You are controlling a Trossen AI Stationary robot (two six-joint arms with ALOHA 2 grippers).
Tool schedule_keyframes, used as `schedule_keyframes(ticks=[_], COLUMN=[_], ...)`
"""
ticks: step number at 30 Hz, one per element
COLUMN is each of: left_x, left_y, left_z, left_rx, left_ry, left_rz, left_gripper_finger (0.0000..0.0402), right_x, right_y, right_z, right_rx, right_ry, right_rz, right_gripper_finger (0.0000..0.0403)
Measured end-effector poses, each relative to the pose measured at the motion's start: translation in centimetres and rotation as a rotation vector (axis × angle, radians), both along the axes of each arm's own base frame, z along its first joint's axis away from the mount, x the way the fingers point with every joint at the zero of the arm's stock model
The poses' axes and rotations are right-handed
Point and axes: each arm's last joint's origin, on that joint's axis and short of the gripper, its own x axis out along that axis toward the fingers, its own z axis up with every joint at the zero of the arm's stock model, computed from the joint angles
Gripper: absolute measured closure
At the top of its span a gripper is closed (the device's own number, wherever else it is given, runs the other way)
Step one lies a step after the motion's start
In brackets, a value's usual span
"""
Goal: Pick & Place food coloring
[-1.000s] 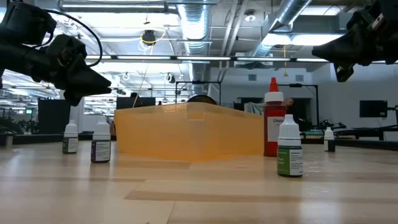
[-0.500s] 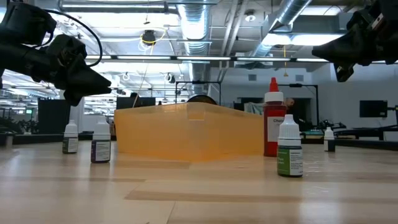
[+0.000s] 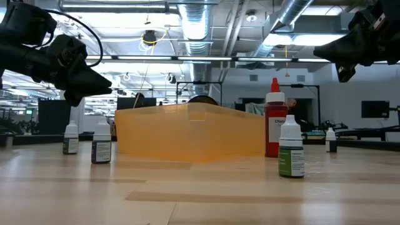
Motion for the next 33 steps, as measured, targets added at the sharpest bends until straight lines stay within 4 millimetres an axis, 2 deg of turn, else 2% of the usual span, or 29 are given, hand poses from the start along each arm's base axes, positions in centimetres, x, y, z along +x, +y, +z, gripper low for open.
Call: schedule_keyframes(ticks=[33], left_x=[0.00], left_y=[0.00], left_z=[0.00], left_rx=[0.000], left_ry=[0.000], left_rz=[0.000], left_gripper_finger=[0.0280], right_x=[0.00], right_y=[-0.09], right_z=[0.22], right_rx=[0.021], right_ry=[-0.027], right_rz=[-0.012], right_gripper_finger=[0.0386])
